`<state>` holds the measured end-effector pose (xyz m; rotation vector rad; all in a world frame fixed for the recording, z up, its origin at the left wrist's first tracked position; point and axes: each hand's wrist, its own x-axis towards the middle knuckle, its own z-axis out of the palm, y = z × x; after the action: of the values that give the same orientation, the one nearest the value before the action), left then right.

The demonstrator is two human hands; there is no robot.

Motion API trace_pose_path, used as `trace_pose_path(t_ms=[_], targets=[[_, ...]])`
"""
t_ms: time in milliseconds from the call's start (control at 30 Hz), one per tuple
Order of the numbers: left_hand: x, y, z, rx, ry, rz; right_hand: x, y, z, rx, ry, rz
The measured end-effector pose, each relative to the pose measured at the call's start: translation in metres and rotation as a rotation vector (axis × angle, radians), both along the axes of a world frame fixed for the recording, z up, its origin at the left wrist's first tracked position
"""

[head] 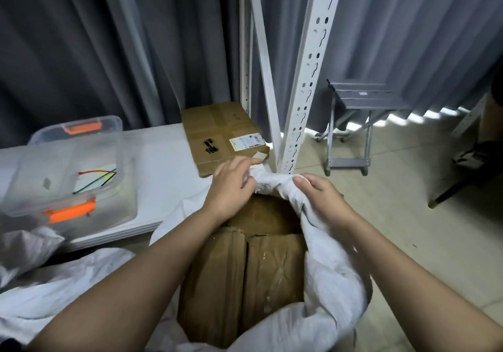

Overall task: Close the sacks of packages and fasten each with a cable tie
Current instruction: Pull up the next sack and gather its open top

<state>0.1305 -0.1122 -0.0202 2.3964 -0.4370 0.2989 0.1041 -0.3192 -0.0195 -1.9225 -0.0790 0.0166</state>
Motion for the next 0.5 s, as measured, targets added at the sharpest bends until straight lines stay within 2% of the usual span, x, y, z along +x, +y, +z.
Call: trace_pose_path(t_ms=[67,133,233,267,333,400,433,500], targets=[[-0.006,-0.014,0.007,0.099,-0.120,-0.139,0.002,0.000,0.004,0.173,0.099,0.041],[-0.003,-0.028,0.006,0.261,-0.164,-0.216,0.000,0.003,0.006,0.296,0.132,0.051],[0.000,-0.039,0.004,0.373,-0.232,-0.171,-0.008,0.002,0.008,0.326,0.100,-0.118],[0.001,-0.042,0.004,0.388,-0.262,-0.143,-0.013,0.000,0.008,0.217,0.048,-0.172],[0.000,-0.050,0.007,0.372,-0.250,-0.071,-0.027,-0.007,0.003,-0.245,-0.083,-0.229],[0.001,-0.058,0.011,0.284,-0.148,0.002,-0.045,-0.014,-0.006,-0.674,-0.185,-0.283],[0.000,-0.062,0.012,0.256,-0.100,0.023,-0.053,-0.017,-0.010,-0.762,-0.191,-0.308],[-0.001,-0.068,0.014,0.254,-0.011,0.051,-0.064,-0.022,-0.016,-0.753,-0.188,-0.343]])
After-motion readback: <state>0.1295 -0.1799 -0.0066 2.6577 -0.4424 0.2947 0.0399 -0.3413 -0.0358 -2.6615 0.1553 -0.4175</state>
